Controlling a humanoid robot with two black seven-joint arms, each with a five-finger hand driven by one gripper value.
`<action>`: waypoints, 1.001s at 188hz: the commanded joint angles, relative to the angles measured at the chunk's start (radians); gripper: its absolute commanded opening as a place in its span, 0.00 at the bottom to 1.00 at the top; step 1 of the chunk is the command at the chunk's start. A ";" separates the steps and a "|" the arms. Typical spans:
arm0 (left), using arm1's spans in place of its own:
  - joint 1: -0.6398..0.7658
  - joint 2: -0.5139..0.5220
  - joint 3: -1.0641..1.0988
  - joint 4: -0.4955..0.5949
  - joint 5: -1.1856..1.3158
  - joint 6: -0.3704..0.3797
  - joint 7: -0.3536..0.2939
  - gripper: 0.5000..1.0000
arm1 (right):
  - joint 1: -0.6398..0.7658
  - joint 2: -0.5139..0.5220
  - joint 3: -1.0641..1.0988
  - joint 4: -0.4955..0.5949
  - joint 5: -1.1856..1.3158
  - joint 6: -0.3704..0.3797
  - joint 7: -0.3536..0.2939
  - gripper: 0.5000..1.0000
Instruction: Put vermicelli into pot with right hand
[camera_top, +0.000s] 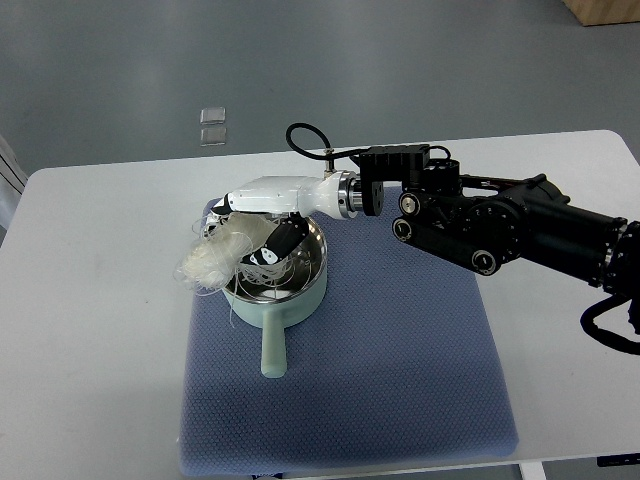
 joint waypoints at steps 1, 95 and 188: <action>0.000 0.000 0.000 -0.001 0.000 0.001 0.000 1.00 | -0.009 -0.004 0.001 -0.001 0.001 0.000 0.000 0.51; 0.000 0.000 0.000 -0.001 0.000 -0.001 0.000 1.00 | -0.010 -0.061 0.037 -0.001 0.023 0.001 0.000 0.79; 0.000 0.000 0.000 0.001 0.000 -0.001 0.000 1.00 | -0.225 -0.167 0.417 -0.061 0.423 0.000 0.000 0.85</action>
